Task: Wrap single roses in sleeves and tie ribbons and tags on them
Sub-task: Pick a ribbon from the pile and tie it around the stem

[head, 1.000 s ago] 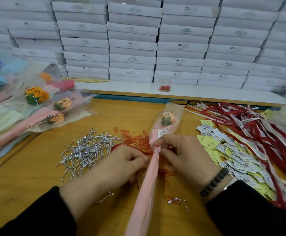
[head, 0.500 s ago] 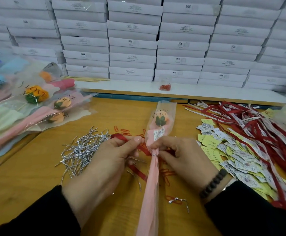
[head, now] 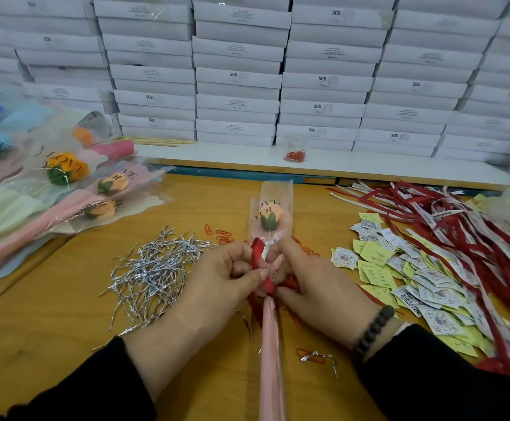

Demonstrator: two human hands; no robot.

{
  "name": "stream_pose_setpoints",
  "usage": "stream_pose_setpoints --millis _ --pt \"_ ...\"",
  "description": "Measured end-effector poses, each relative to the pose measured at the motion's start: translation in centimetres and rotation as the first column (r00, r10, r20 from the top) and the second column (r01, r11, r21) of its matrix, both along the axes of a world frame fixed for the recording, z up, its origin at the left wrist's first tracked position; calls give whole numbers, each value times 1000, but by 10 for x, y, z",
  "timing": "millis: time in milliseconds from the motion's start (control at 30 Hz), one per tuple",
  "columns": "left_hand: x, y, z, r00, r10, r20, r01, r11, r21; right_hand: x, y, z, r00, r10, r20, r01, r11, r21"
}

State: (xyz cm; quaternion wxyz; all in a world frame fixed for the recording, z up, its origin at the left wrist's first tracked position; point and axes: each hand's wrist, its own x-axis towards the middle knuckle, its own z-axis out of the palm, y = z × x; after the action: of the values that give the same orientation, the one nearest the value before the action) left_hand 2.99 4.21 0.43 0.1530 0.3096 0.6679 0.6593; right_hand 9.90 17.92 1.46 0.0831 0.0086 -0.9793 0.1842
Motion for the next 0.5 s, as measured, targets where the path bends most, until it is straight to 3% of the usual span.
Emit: stream_pose_setpoints --millis 133,333,500 --pt "-1 0 -3 999 -9 -42 7 998 -56 0 -1 3 1000 3 -1 -3 998 70" --pt "1 0 -4 963 -23 -268 -35 977 -211 1 -4 8 998 -23 54 13 985 173" --pt "0 0 -3 963 -6 -271 -70 960 -270 6 7 23 985 -112 131 78 967 241"
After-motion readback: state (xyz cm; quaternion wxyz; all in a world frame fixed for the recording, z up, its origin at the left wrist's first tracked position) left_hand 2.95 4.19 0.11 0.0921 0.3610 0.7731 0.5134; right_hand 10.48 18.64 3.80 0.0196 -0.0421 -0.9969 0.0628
